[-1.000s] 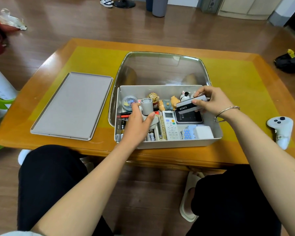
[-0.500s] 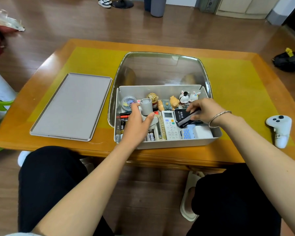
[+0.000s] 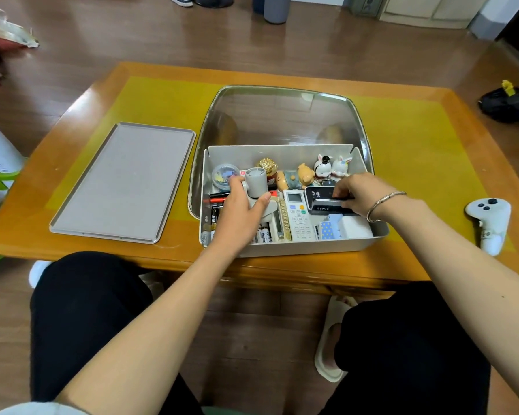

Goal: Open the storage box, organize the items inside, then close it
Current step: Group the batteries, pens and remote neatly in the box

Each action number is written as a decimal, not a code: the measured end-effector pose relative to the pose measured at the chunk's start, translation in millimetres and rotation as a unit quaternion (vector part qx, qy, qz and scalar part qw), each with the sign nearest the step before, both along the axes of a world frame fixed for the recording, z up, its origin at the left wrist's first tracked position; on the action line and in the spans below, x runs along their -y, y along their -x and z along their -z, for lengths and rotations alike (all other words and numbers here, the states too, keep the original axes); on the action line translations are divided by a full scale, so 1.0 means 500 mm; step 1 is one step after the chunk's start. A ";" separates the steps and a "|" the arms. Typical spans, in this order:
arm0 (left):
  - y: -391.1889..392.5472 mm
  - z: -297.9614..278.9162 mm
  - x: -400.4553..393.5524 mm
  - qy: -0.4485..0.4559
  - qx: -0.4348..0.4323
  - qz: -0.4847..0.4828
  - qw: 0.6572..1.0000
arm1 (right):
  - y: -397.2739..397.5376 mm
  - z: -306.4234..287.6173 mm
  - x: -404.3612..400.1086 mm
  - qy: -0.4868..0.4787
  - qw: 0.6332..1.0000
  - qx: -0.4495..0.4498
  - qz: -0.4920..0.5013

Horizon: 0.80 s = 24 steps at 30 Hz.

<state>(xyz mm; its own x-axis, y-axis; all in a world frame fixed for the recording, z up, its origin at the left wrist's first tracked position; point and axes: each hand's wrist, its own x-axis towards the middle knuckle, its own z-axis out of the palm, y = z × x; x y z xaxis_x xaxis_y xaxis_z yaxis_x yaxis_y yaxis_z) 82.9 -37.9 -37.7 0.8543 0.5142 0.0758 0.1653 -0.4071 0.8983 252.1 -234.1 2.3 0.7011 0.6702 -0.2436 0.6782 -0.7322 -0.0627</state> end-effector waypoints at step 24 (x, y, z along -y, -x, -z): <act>0.002 -0.009 0.002 -0.003 0.020 0.005 1.000 | 0.056 0.017 -0.062 0.050 0.998 0.024 0.036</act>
